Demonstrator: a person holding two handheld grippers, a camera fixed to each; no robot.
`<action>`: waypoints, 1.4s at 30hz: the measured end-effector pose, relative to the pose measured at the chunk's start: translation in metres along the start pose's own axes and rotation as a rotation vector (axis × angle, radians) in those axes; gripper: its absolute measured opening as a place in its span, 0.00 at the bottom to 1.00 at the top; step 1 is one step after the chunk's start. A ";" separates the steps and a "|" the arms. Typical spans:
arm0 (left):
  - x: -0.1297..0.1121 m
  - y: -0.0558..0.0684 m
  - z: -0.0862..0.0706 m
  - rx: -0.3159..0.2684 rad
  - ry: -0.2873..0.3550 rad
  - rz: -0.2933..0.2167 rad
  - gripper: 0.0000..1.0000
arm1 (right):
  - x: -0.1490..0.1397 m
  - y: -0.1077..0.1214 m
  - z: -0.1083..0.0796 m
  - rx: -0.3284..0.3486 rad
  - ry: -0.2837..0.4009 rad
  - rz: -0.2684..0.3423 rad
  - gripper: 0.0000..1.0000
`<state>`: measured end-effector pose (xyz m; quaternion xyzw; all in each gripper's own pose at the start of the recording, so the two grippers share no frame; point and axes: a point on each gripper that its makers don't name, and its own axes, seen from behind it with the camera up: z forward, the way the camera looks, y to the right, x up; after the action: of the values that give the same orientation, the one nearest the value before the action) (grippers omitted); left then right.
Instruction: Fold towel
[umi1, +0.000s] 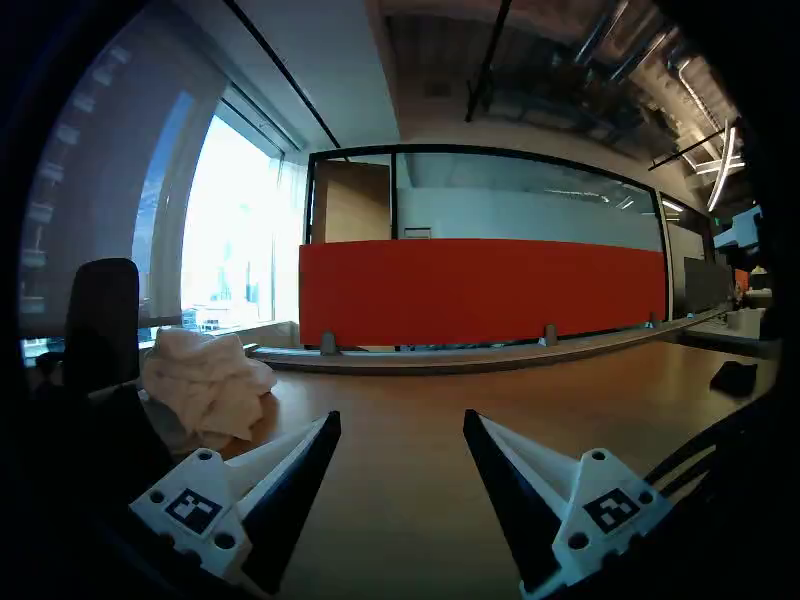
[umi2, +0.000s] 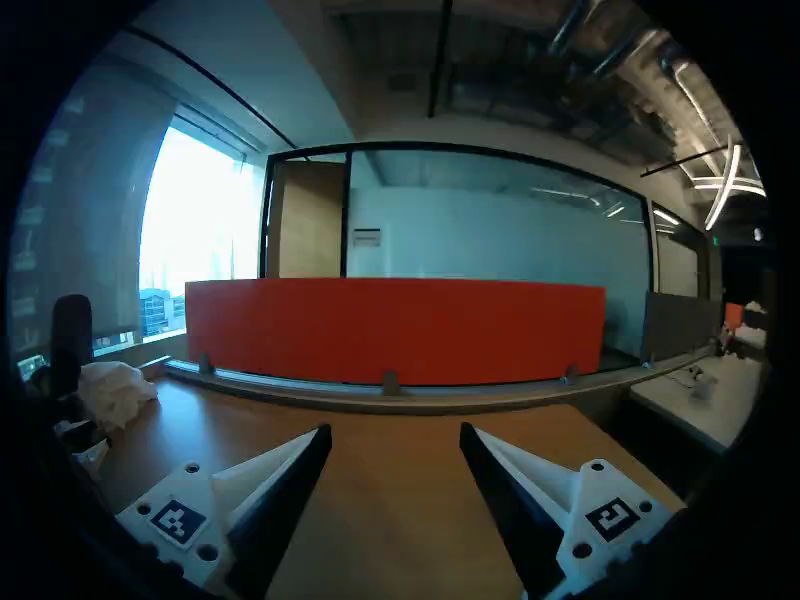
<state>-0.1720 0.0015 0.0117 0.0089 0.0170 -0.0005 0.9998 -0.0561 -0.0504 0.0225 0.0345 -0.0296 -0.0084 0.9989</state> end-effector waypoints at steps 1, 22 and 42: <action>-0.001 0.000 0.000 0.000 -0.002 0.000 0.91 | 0.000 0.000 0.000 0.000 0.001 0.000 1.00; -0.007 -0.004 0.002 0.003 -0.017 -0.009 0.91 | -0.009 0.000 0.003 0.006 -0.011 -0.001 0.99; -0.012 -0.005 0.004 0.004 -0.015 -0.009 0.92 | 0.006 0.039 -0.004 -0.050 0.084 0.024 1.00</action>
<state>-0.1836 -0.0031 0.0159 0.0106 0.0093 -0.0053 0.9999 -0.0489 -0.0114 0.0216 0.0097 0.0119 0.0044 0.9999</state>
